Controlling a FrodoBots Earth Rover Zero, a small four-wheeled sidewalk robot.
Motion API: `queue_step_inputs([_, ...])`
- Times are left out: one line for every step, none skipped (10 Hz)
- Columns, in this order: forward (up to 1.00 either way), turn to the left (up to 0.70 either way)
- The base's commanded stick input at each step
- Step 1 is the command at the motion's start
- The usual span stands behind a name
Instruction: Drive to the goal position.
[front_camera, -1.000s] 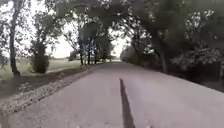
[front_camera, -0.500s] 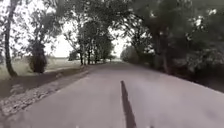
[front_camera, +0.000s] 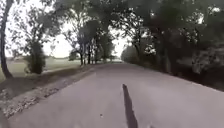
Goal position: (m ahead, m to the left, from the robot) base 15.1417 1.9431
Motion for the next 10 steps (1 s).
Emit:
queue_step_inputs([0.7, 0.0])
queue_step_inputs([0.7, 0.0])
queue_step_inputs([0.7, -0.09])
queue_step_inputs([0.7, -0.35])
queue_step_inputs([0.7, -0.35])
queue_step_inputs([0.7, -0.28])
queue_step_inputs([0.7, 0.0])
queue_step_inputs([0.7, 0.0])
queue_step_inputs([0.7, 0.0])
queue_step_inputs([0.7, 0.0])
